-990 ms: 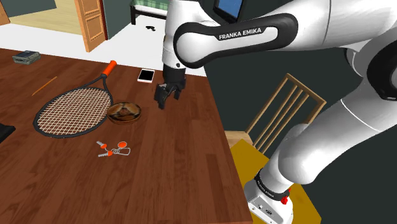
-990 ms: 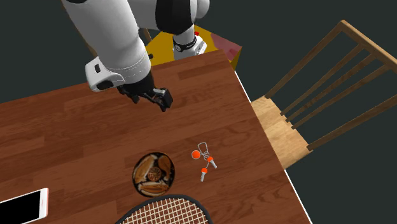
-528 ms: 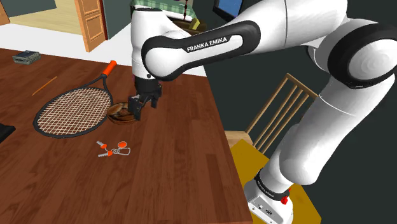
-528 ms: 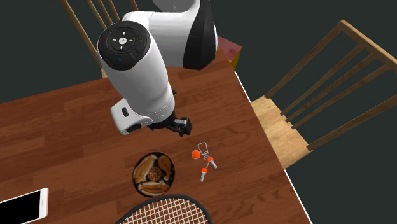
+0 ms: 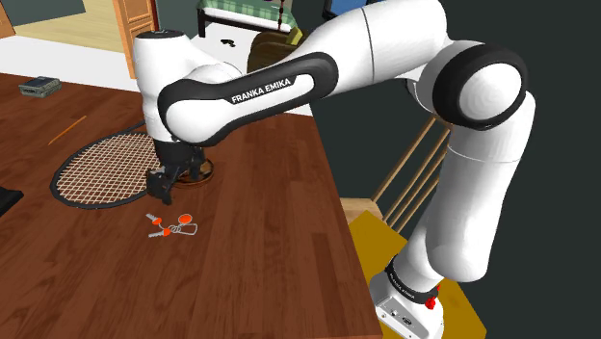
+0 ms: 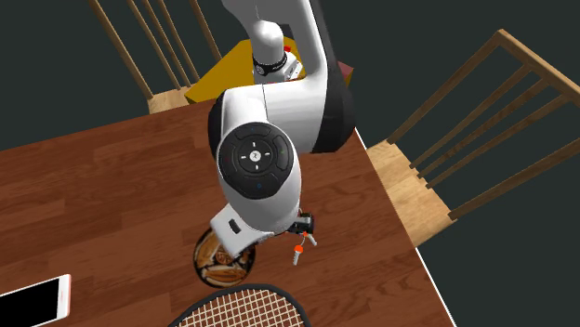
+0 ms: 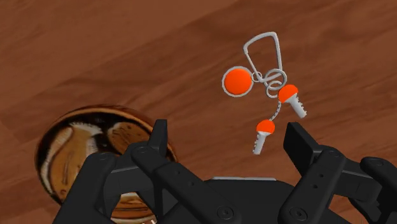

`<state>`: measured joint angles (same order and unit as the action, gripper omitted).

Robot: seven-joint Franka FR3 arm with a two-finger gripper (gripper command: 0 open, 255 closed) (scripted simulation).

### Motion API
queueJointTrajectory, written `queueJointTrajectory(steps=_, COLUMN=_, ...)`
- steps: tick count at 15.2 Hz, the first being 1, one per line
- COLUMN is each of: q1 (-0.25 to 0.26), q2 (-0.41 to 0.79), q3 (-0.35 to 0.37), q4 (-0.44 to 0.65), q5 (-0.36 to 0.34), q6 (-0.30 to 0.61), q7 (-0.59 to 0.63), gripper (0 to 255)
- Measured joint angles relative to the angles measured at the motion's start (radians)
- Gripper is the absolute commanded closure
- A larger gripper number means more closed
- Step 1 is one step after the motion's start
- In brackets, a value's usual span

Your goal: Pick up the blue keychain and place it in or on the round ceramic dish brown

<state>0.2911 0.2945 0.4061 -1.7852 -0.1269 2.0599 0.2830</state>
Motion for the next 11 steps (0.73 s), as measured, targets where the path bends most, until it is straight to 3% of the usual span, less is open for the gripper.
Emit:
queueJointTrajectory(steps=5, q1=0.085, q2=0.171, q3=0.006, q4=0.187, q5=-0.071, q6=-0.043, q7=0.035, gripper=0)
queueJointTrajectory(steps=11, q1=0.102, q2=0.230, q3=-0.003, q4=0.189, q5=-0.096, q6=0.007, q7=0.046, gripper=0)
